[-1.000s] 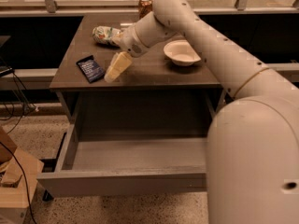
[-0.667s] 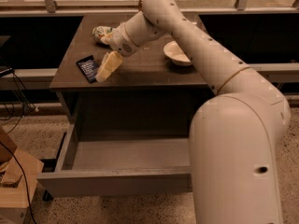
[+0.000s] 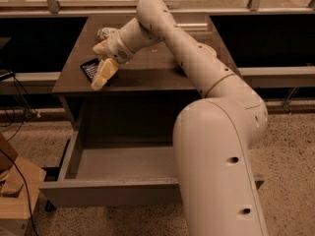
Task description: Place rxbar blueberry into top drawer
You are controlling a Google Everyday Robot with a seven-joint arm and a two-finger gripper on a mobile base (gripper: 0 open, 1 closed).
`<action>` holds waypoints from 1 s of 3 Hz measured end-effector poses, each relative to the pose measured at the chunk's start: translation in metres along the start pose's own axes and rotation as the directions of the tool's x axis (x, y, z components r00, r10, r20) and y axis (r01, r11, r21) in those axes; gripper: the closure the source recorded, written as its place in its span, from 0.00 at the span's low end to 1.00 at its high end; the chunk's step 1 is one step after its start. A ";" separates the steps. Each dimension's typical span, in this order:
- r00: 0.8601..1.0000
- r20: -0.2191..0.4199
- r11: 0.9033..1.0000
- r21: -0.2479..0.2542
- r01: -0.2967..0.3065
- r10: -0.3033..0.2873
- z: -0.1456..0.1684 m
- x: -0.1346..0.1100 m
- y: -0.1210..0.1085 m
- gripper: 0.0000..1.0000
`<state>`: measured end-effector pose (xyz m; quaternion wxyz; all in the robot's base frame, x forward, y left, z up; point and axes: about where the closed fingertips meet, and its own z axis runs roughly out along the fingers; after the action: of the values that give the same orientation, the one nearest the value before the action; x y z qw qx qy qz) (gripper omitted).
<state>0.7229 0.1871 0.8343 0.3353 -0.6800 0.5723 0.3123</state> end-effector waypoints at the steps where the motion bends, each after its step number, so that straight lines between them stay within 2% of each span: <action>1: 1.000 0.005 1.000 -0.024 -0.020 0.020 0.008 0.007 -0.002 0.25; 2: 0.999 -0.015 0.999 -0.007 -0.043 0.043 -0.002 0.019 -0.005 0.50; 3: 0.999 -0.026 0.999 0.032 -0.038 0.039 -0.024 0.021 -0.001 0.80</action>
Offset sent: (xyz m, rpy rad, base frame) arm 0.0147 -0.0413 -0.0110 -0.0453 0.0349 -0.0721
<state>0.7279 0.1563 0.8314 0.3321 -0.6676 0.5947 0.3005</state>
